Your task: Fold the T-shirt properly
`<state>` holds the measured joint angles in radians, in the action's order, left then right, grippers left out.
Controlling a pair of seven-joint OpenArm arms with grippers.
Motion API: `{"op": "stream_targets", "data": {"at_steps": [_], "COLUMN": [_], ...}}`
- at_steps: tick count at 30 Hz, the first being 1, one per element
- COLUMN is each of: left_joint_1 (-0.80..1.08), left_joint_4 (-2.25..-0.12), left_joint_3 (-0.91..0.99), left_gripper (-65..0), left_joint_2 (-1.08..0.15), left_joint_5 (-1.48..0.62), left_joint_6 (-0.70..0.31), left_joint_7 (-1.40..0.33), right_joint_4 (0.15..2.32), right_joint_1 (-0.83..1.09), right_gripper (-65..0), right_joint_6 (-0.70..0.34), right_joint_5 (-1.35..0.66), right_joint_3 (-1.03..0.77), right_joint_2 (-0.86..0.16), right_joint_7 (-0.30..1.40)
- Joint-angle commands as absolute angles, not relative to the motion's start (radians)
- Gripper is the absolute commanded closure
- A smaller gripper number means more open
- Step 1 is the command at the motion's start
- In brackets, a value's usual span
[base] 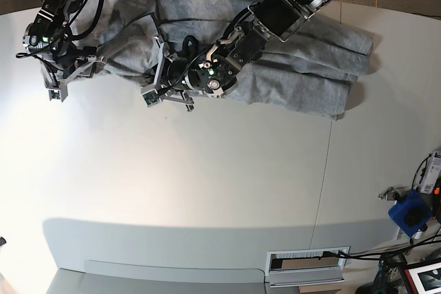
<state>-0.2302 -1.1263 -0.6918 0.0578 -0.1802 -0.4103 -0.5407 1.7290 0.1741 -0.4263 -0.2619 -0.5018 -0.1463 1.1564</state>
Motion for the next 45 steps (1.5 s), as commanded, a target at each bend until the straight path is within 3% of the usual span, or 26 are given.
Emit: {"op": "stream_targets", "data": {"at_steps": [1,6,33,39,45], "left_joint_1": [-0.224,-0.224,-0.224,-0.224,-0.224], "left_joint_4": [-1.11,-1.11,-1.11,-1.11,-1.11], "left_joint_3": [-0.691,-0.691,-0.691,-0.691,-0.691], "left_gripper": [0.0,0.0,0.0,0.0,0.0], "left_joint_2": [0.033,0.033,0.033,0.033,0.033], "left_joint_5": [-0.082,-0.082,-0.083,-0.082,-0.082], "left_joint_6": [-0.366,-0.366,-0.366,-0.366,-0.366], "left_joint_7": [-0.683,-0.682,-0.68,-0.681,-0.683], "right_joint_4": [1.768,1.805,1.72,1.723,1.795], "right_joint_1": [0.164,0.164,0.169,0.169,0.169], "right_gripper": [-30.4,-24.1,-23.7,-1.8,0.0], "right_joint_6": [-0.429,-0.419,-0.41,-0.41,-0.41], "right_joint_5": [-0.276,-0.275,-0.271,-0.272,-0.268], "right_joint_3": [-0.504,-0.504,-0.504,-0.504,-0.506], "right_joint_2": [-0.158,-0.158,-0.158,-0.159,-0.158], "right_joint_7": [1.141,1.141,1.129,1.138,1.184]}}
